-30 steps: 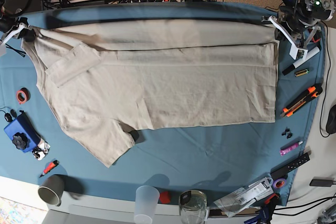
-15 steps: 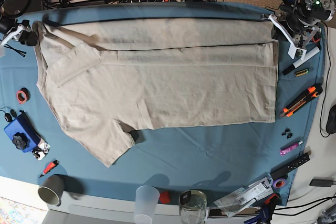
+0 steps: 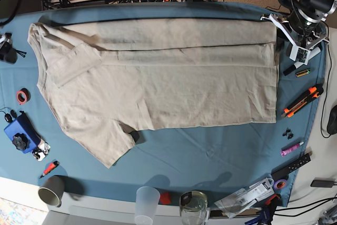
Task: Fold the T-shirt properly
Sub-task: 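Open the right gripper and raise it off the folded edge, then move the right gripper to the shirt hem corner by the sleeve and grasp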
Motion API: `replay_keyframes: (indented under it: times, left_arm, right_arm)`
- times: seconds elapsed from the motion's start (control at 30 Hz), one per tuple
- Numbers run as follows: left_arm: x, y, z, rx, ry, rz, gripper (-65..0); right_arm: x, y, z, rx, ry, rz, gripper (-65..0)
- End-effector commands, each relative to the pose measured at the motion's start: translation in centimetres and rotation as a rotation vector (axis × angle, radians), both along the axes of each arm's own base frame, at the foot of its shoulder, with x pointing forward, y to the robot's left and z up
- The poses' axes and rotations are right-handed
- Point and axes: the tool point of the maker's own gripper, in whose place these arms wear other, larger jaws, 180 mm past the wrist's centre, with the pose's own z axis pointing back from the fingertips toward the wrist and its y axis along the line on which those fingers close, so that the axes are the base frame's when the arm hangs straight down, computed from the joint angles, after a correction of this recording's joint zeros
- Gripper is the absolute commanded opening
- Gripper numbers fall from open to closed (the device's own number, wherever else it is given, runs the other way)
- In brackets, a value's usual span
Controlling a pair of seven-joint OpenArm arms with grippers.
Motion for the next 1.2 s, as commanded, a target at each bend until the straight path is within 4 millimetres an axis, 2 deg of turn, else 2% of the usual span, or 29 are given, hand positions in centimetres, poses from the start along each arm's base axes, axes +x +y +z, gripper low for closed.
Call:
replay_keyframes:
  times: [0.0, 0.13, 0.2, 0.37, 0.5, 0.63, 0.77, 0.87, 0.97, 1.07, 1.17]
  left_arm:
    - [0.5, -0.2, 1.5, 0.009, -0.059, -0.017, -46.5]
    - [0.5, -0.3, 1.6, 0.011, -0.061, -0.02, -46.5]
    - [0.2, -0.3, 1.4, 0.01, -0.052, -0.02, -46.5]
    - [-0.1, -0.3, 1.2, 0.01, -0.041, -0.02, -46.5]
    - [-0.3, -0.3, 1.1, 0.01, -0.034, -0.02, -46.5]
    - [-0.3, -0.3, 1.1, 0.01, -0.034, -0.02, -46.5]
    - [-0.3, -0.3, 1.1, 0.01, -0.034, -0.02, -46.5]
    - [-0.3, -0.3, 1.1, 0.01, -0.035, -0.02, -46.5]
    - [-0.2, -0.4, 1.2, 0.008, -0.043, -0.02, -46.5]
    - [-0.2, -0.4, 1.2, 0.008, -0.043, -0.02, -46.5]
    - [0.0, -0.4, 1.3, 0.008, -0.048, -0.02, -46.5]
  right_arm:
    - [1.6, -0.9, 2.6, -0.058, -0.076, -0.005, -45.9]
    - [5.2, -2.1, 2.8, -0.171, -0.092, -0.056, -45.9]
    - [7.3, -1.6, 2.4, -0.209, -0.079, -0.039, -45.9]
    - [12.5, 1.1, 2.0, -0.331, -0.046, 0.067, -45.9]
    - [16.0, 1.1, 2.7, -0.457, -0.049, 0.036, -45.9]
    - [19.2, 1.0, 0.8, -0.399, 0.004, 0.025, -45.9]
    - [22.8, 1.6, 0.4, -0.314, -0.072, 0.026, -45.9]
    - [24.1, 2.0, -1.1, -0.269, -0.031, 0.035, -45.9]
    - [24.3, 2.4, -3.5, -0.26, 0.021, 0.051, -45.9]
    - [23.8, 3.3, -6.7, -0.253, 0.082, 0.071, -45.9]
    - [23.2, 5.0, -10.0, -0.211, 0.143, 0.086, -45.9]
